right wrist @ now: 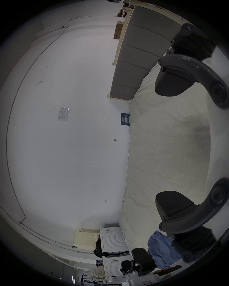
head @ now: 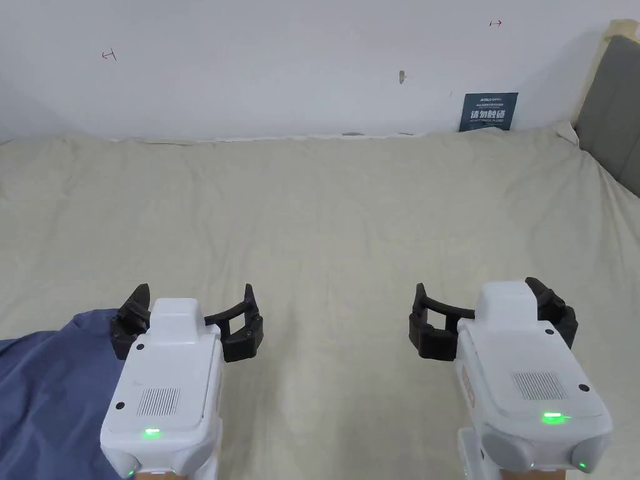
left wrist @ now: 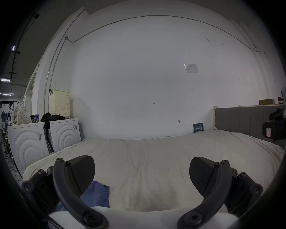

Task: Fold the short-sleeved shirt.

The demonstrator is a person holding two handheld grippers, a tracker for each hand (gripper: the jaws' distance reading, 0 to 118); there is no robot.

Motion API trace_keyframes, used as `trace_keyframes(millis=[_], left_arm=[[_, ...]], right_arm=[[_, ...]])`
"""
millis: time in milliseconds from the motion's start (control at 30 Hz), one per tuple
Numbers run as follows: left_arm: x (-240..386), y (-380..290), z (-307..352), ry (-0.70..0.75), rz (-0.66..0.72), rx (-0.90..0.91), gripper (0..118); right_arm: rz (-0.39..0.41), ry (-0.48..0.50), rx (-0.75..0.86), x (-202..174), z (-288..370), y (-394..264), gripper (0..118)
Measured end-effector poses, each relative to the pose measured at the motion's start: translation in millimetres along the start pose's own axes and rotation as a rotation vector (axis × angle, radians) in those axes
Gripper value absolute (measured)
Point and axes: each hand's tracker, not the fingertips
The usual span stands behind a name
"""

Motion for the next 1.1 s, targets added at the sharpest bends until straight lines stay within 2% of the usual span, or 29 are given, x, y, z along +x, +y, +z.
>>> trace_keyframes(millis=[133,200,233,267,400,433,500,533,567,633,667,800,900,933,1000,1100], left_arm=[[-0.6,0.1,-0.5,0.005,-0.006,0.003,118],[-2.7,4.9,-3.4,0.005,0.073,-0.018,118],[-7.3,9.0,-6.1,-0.009,0.192,-0.037,118],[-13.8,11.7,-9.1,-0.032,0.333,-0.061,118],[-53.6,-2.0,-21.1,-0.216,1.229,-0.153,118],[-58.5,-8.7,-22.7,-0.235,1.412,-0.153,118],[-62.6,-20.2,-22.7,-0.225,1.599,-0.165,118],[-62.8,-22.4,-21.9,-0.208,1.614,-0.164,118],[-62.2,-20.6,-21.6,-0.186,1.558,-0.167,118],[-61.4,-7.1,-18.8,-0.132,1.275,-0.156,118],[-58.5,2.0,-17.0,-0.117,1.114,-0.145,118],[-16.9,34.9,-4.4,-0.047,0.329,-0.030,118],[8.9,32.0,1.2,-0.015,-0.044,0.039,118],[15.3,28.7,3.1,-0.009,-0.106,0.055,118],[19.4,21.4,4.0,-0.003,-0.171,0.063,118],[16.3,19.7,3.8,-0.017,-0.126,0.042,118]], right_arm=[[0.017,-0.001,0.007,-0.6,0.5,2.3,118],[0.099,-0.039,0.027,-5.6,3.0,8.3,118],[0.178,-0.075,0.044,-11.0,4.8,11.7,118],[0.302,-0.128,0.077,-19.6,7.3,14.4,118],[0.879,-0.394,0.310,-55.2,15.7,7.4,118],[0.998,-0.449,0.383,-61.1,17.0,2.0,118],[1.131,-0.521,0.476,-64.2,19.0,-6.3,118],[1.135,-0.528,0.501,-63.5,19.8,-7.2,118],[1.084,-0.499,0.471,-62.2,20.2,-6.2,118],[0.915,-0.430,0.373,-54.4,20.0,4.3,118],[0.812,-0.394,0.314,-50.4,19.8,9.0,118],[0.310,-0.181,0.128,-19.5,17.4,25.2,118],[0.028,-0.073,0.065,-2.1,11.8,20.1,118],[-0.041,-0.058,0.046,2.2,10.8,17.9,118],[-0.104,-0.037,0.026,6.3,8.5,14.6,118],[-0.092,-0.041,0.023,7.0,6.7,13.2,118]])
